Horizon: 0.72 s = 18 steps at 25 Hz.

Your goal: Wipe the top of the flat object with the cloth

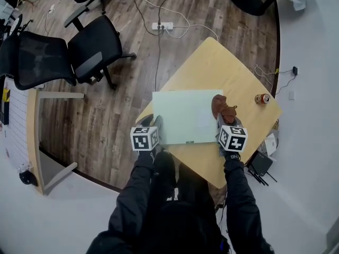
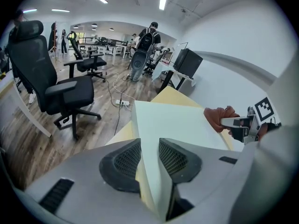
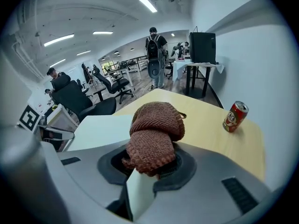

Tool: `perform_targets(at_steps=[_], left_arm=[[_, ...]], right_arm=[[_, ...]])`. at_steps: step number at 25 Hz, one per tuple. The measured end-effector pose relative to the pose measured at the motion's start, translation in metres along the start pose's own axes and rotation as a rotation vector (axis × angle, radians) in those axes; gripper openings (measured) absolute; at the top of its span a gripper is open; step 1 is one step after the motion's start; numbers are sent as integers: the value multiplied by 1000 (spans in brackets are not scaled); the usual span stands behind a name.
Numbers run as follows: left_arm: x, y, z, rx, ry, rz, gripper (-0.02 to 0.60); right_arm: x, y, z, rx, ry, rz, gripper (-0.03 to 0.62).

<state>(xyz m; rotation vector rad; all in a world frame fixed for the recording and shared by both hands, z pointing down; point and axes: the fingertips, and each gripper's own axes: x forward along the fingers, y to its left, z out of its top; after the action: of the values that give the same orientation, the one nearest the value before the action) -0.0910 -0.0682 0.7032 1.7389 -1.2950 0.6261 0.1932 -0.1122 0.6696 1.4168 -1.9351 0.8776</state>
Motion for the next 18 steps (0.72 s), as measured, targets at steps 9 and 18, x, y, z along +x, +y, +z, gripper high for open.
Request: perform_targets(at_steps=[9,18], left_arm=[[0,0,-1,-1,2,17,138],[1,-1,-3,-4,2,28,138]], right_arm=[[-30,8,-48,6,32,8,115],[-59,8,-89,12,63,6,115]])
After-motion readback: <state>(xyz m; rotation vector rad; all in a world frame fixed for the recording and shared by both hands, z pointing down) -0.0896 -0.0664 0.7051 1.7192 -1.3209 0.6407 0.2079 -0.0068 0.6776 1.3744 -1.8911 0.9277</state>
